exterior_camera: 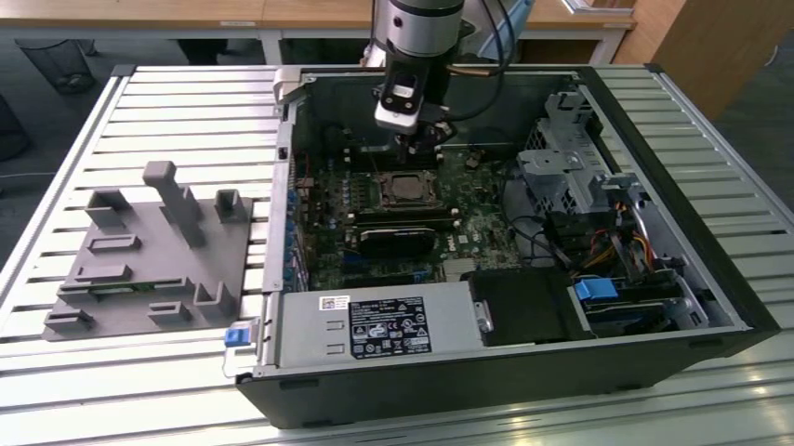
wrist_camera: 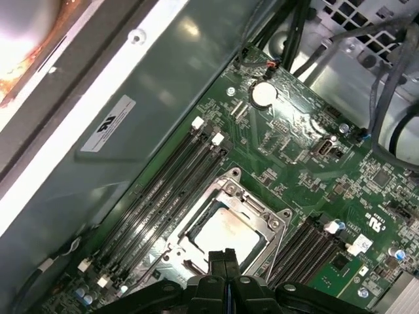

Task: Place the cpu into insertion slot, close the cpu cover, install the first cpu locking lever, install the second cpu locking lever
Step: 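Install the first cpu locking lever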

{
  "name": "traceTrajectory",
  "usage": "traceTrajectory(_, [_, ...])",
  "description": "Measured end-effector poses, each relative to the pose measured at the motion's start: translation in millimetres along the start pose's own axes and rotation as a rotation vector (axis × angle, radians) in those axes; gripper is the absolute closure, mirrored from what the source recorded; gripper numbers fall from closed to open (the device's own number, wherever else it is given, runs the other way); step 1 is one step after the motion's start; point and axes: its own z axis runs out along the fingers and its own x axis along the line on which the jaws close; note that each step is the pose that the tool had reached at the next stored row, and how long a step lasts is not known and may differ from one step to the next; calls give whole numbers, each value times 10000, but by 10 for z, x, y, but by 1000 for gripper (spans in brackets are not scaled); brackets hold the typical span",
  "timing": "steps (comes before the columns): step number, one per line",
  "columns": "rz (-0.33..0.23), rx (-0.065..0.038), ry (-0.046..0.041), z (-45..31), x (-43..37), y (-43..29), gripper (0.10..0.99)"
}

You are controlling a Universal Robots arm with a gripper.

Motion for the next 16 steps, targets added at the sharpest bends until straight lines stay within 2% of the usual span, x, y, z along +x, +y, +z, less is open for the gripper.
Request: traceTrajectory(16, [-928, 25, 18, 0, 0, 0, 965])
